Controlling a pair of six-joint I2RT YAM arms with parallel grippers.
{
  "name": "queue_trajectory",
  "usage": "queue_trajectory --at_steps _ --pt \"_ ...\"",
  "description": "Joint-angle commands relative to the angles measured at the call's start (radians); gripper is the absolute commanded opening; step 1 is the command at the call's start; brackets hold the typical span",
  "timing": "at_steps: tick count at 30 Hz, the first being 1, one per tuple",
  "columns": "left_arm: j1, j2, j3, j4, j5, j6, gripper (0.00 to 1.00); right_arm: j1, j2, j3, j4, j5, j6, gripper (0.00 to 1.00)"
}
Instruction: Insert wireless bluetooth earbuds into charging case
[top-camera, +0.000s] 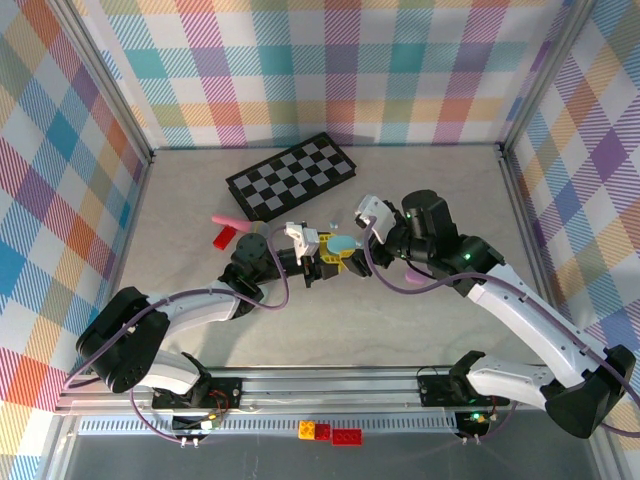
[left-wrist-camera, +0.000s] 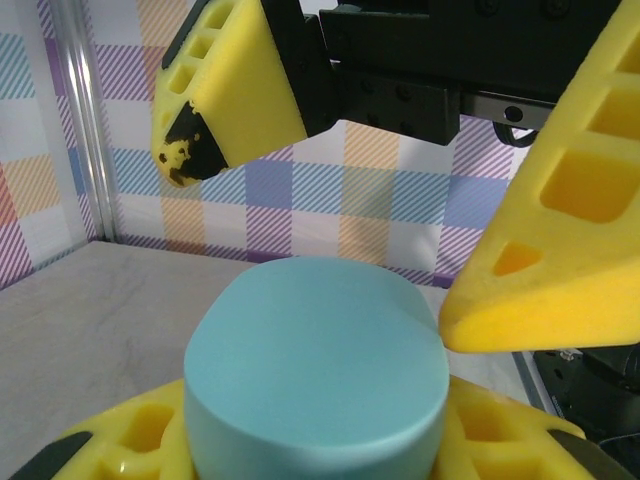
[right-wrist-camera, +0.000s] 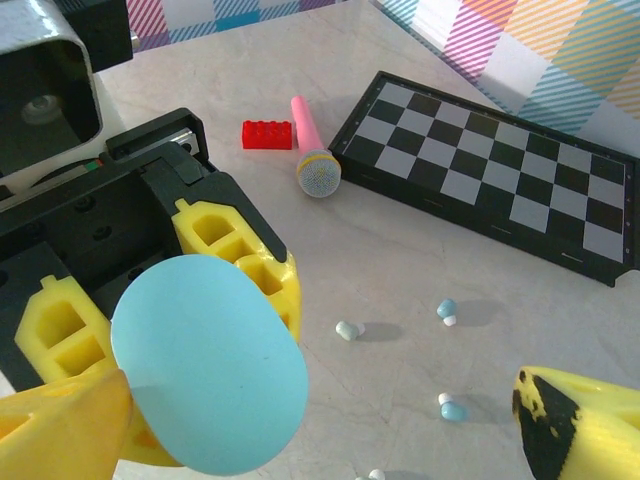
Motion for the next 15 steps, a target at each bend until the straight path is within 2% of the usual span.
queue_trajectory --at_steps 1,5,10,15 --pt "0.003 -0.01 0.006 0.058 0.029 -0.015 0.35 0.005 0.01 0.001 -0.004 -0.013 -0.045 0.97" --pt "0.003 -0.012 0.005 0.057 0.026 -0.017 0.35 0.006 0.024 0.007 -0.014 -0.023 -0.059 0.97" --pt "0.002 -0.012 0.004 0.053 0.03 -0.014 0.36 0.007 0.031 0.008 0.015 0.07 -0.025 0.97" --pt "0.002 -0.013 -0.002 0.044 0.034 0.005 0.36 0.007 0.007 0.001 0.075 0.099 0.031 0.97"
